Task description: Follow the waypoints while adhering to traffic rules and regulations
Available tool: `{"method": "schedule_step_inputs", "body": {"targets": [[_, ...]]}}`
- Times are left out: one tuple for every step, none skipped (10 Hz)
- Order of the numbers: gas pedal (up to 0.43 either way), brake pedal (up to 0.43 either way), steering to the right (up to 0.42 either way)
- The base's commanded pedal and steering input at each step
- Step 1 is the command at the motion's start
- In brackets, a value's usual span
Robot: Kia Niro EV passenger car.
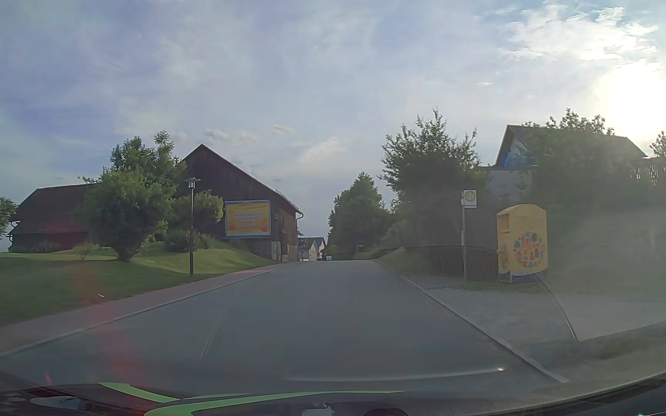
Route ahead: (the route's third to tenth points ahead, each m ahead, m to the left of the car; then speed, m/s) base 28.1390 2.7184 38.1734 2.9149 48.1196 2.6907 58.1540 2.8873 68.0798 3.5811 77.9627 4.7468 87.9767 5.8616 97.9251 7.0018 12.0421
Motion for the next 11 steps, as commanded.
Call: {"method": "schedule_step_inputs", "body": {"targets": [[0.157,0.0,0.005],[0.157,0.0,0.004],[0.157,0.0,0.004],[0.157,0.0,0.004],[0.157,0.0,0.005],[0.157,0.0,0.004],[0.157,0.0,0.004],[0.157,0.0,0.004],[0.138,0.0,0.003],[0.138,0.0,0.001],[0.138,0.0,-0.001]]}}
